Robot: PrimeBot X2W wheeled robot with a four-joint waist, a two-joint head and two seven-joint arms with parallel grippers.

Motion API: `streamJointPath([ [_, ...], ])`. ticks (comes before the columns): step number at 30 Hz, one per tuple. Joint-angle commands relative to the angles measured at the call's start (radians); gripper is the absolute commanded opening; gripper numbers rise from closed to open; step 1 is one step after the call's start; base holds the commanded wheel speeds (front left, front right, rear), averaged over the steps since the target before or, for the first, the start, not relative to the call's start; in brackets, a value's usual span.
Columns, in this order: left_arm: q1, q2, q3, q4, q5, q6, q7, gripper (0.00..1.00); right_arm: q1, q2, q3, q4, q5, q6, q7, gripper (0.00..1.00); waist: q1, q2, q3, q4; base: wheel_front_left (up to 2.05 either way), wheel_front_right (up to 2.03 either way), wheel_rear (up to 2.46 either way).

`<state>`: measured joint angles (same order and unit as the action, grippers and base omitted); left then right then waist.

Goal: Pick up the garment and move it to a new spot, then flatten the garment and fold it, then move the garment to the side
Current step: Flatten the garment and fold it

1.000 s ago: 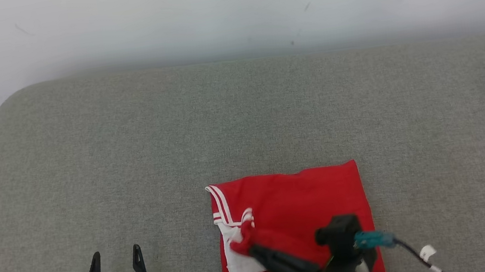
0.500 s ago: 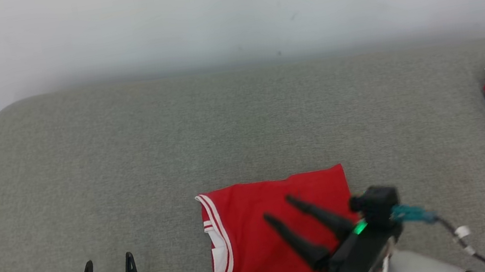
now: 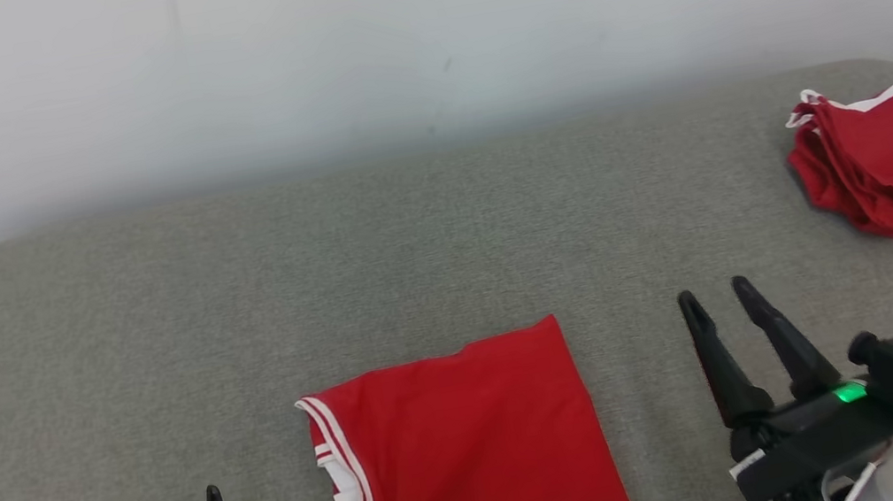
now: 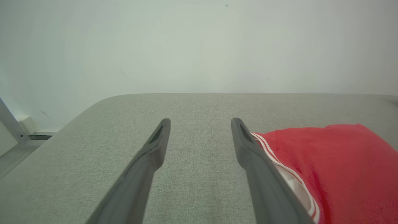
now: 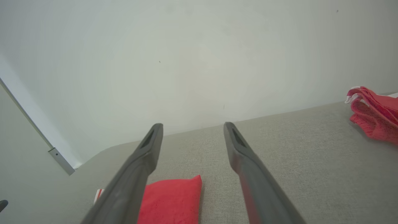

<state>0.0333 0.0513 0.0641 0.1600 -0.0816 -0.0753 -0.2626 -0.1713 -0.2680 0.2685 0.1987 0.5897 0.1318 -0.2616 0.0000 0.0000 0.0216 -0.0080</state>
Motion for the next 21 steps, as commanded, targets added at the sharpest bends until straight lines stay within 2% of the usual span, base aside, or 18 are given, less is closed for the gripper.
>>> streamJointPath([
  [1,0.006,-0.001,0.004,-0.005,0.011,-0.001,-0.003,1.0,0.031,0.018,-0.029,-0.014,-0.033,-0.003,-0.004,1.0,0.0,0.0,-0.009,-0.024,0.0,0.0,0.0],
  [6,0.011,-0.001,0.016,-0.013,0.02,0.0,-0.003,1.0,0.104,0.058,-0.117,-0.063,-0.154,-0.003,-0.004,1.0,0.0,0.0,-0.012,-0.054,0.0,0.0,0.0],
  [11,0.022,-0.001,0.025,-0.025,0.031,0.005,-0.003,1.0,0.156,0.106,-0.167,-0.091,-0.204,-0.003,-0.002,1.0,0.0,0.0,-0.016,-0.079,0.0,0.0,0.0],
  [21,0.05,0.009,0.039,-0.039,0.059,0.018,-0.003,1.0,0.2,0.125,-0.209,-0.092,-0.286,-0.003,-0.002,1.0,0.0,0.0,-0.033,-0.088,0.0,0.0,0.0],
])
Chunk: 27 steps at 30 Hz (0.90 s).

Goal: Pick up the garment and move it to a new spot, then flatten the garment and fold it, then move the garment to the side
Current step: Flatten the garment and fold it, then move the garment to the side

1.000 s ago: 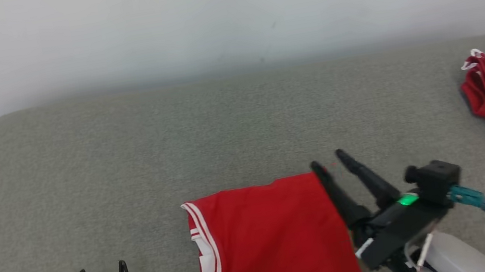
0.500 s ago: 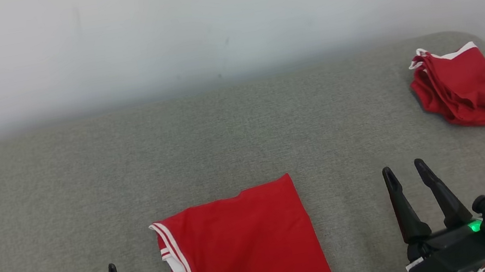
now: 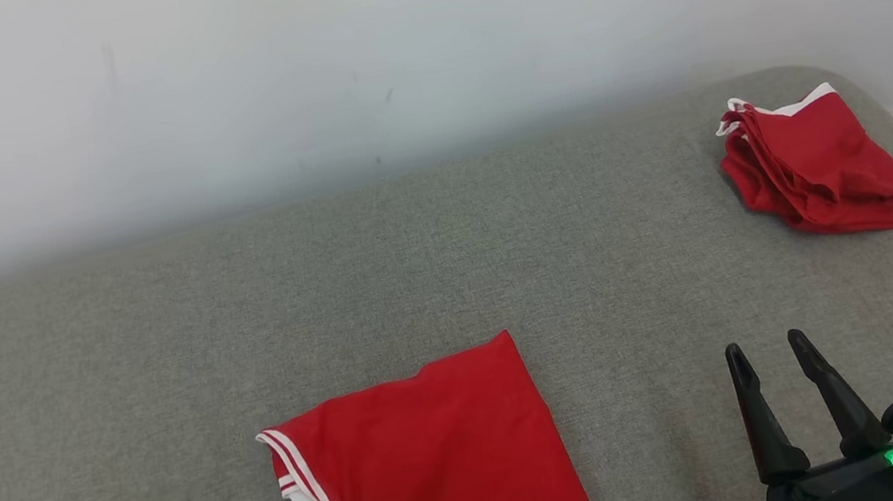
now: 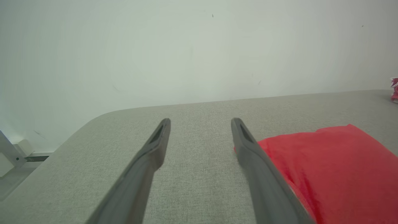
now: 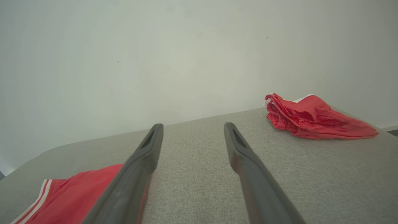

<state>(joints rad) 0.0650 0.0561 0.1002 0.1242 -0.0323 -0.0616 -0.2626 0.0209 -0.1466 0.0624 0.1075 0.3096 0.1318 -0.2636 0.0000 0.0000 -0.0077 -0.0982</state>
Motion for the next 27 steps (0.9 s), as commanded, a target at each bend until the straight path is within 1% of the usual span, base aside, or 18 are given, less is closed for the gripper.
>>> streamJointPath([
  [1,0.023,0.005,0.006,-0.006,0.011,0.008,-0.003,1.0,0.011,0.007,-0.005,0.001,-0.011,-0.003,0.0,1.0,0.0,0.0,-0.006,0.004,0.0,0.0,0.0],
  [4,0.03,0.011,0.009,-0.012,0.018,0.012,-0.003,1.0,0.016,0.012,-0.006,0.007,-0.035,-0.003,0.0,1.0,0.0,0.0,-0.012,0.012,0.0,0.0,0.0],
  [6,0.041,0.014,0.012,-0.019,0.011,0.007,-0.003,1.0,0.017,0.017,-0.008,0.009,-0.046,-0.003,0.0,1.0,0.0,0.0,-0.016,0.017,0.0,0.0,0.0],
  [11,0.063,0.022,0.026,-0.043,0.0,0.003,-0.003,1.0,0.023,0.022,-0.008,0.021,-0.059,-0.003,0.0,1.0,0.0,0.0,-0.022,0.034,0.0,0.0,0.0],
  [20,0.092,0.019,0.028,-0.069,-0.001,-0.004,-0.003,1.0,0.013,0.018,0.005,0.051,-0.067,-0.003,0.0,1.0,0.0,0.0,-0.03,0.06,0.0,0.0,0.0],
  [27,0.103,0.033,-0.002,-0.067,-0.004,-0.032,-0.003,1.0,0.007,0.017,0.011,0.065,-0.067,-0.003,0.0,1.0,0.0,0.0,-0.033,0.067,0.0,0.0,0.0],
])
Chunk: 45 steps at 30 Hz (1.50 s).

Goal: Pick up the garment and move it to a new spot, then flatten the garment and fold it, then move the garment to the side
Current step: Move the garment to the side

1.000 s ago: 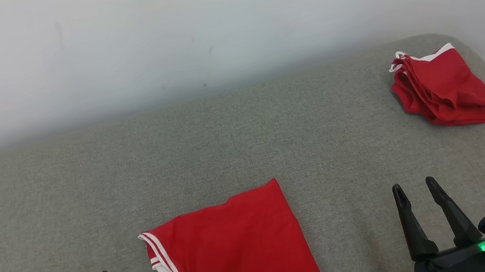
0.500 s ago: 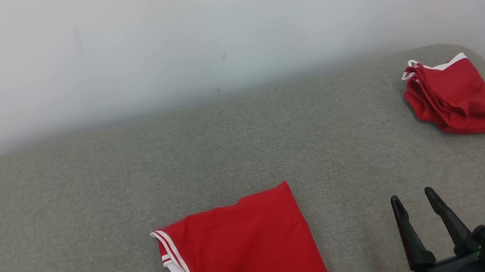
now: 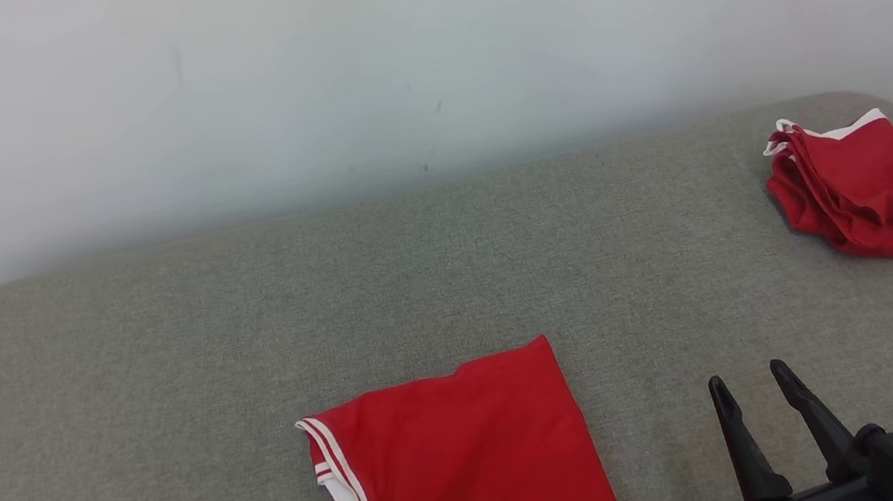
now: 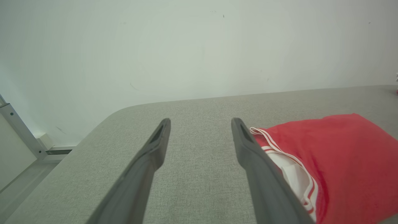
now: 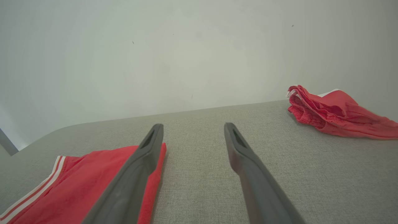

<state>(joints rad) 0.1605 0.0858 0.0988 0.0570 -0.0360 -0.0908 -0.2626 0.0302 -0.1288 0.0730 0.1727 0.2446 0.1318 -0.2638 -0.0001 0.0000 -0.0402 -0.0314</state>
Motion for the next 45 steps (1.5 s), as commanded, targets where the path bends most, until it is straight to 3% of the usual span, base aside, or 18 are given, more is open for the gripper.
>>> streamJointPath([
  [1,0.008,0.004,-0.001,0.001,0.0,-0.003,-0.003,1.0,-0.003,-0.002,0.002,0.001,-0.003,-0.003,0.0,1.0,0.0001,0.0,0.0,0.0,0.0,0.0,0.0],
  [45,0.018,-0.007,0.008,0.005,-0.009,-0.026,-0.003,1.0,-0.008,-0.012,0.028,0.068,-0.011,-0.003,0.0,1.0,0.0001,0.0,-0.009,0.007,0.0,0.0,0.0],
])
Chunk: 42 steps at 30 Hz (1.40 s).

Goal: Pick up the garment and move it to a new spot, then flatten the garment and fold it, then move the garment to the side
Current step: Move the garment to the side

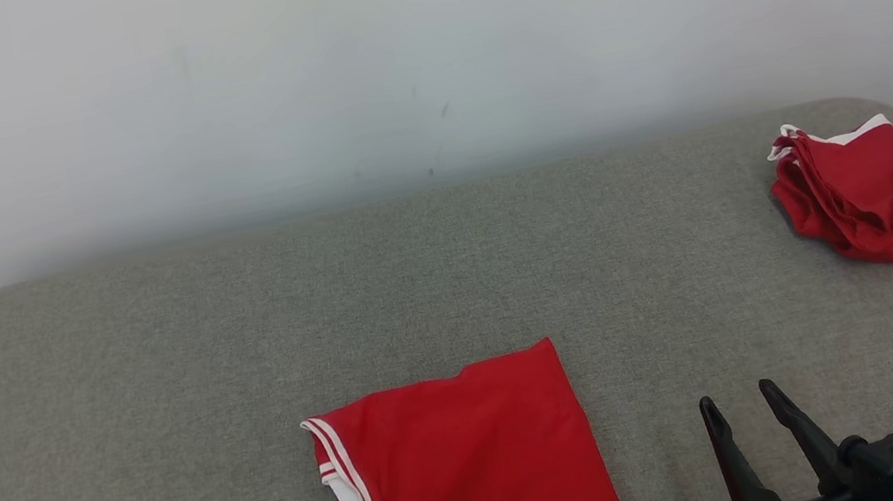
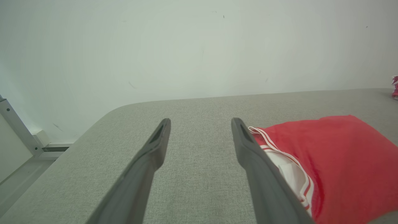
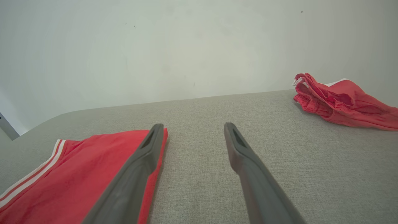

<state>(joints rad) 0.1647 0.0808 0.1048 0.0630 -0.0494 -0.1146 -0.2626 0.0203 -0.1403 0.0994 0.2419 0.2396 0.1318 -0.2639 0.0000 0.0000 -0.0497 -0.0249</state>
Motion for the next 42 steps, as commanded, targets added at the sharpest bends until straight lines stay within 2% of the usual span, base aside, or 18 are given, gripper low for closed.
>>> streamJointPath([
  [1,0.013,-0.002,0.002,-0.002,0.005,-0.002,-0.003,1.0,0.003,0.0,0.002,-0.001,-0.005,-0.003,0.0,1.0,0.0,0.0,0.001,0.001,0.0,0.0,0.0],
  [10,0.001,-0.005,-0.002,0.005,0.01,-0.002,-0.003,1.0,0.003,0.003,-0.002,0.007,-0.006,-0.003,0.0,1.0,0.0,0.0,0.002,0.024,0.0,0.0,0.0],
  [20,-0.026,-0.012,-0.014,0.014,0.014,0.016,-0.003,1.0,-0.15,-0.023,0.068,0.051,-0.029,-0.003,0.0,1.0,0.0,0.0,0.023,0.071,0.0,0.0,0.0],
  [30,-0.054,-0.023,-0.059,0.024,0.011,0.027,-0.003,1.0,-0.384,-0.035,0.116,0.281,-0.033,-0.003,0.056,1.0,0.0,0.0,0.065,0.144,0.0,0.0,0.0],
  [42,-0.102,-0.027,-0.084,0.031,0.001,0.046,-0.003,1.0,-0.498,-0.032,0.201,0.563,0.053,-0.003,0.118,1.0,0.0,0.0,0.122,0.179,0.0,0.0,0.0],
])
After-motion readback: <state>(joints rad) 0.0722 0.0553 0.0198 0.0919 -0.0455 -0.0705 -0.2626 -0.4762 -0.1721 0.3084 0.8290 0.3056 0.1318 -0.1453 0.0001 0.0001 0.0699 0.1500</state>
